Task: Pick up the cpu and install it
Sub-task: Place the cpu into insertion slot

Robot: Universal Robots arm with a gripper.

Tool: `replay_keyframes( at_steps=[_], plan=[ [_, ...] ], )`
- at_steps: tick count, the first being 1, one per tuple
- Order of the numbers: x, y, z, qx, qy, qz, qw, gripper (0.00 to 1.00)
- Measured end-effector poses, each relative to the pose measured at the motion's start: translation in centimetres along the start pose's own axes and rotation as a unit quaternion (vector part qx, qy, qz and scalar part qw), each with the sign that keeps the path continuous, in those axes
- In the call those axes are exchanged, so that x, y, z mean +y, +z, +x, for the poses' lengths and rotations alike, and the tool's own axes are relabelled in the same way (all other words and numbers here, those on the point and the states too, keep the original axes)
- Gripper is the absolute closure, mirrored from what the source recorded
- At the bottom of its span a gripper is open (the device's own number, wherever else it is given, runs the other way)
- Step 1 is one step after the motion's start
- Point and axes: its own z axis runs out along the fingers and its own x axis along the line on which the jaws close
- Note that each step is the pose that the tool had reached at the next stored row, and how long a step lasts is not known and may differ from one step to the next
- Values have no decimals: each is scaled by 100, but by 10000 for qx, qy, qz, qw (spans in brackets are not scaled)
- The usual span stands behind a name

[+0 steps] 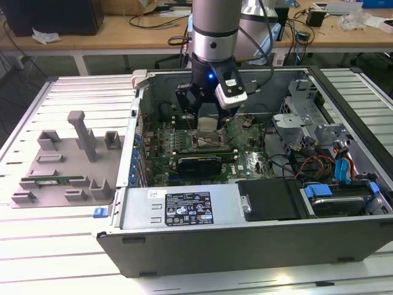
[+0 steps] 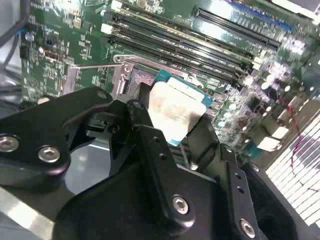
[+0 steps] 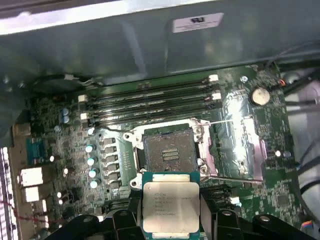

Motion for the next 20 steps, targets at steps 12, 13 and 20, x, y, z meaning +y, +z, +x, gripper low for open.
replay_keyframes(
  at_steps=[12,13,20],
  plan=[
    [-1,8,0,-68,1515,-16,9884,45],
    [-1,9,0,-73,1641,-18,9864,45],
    [-1,13,0,-103,2297,-24,9732,45]
  ],
)
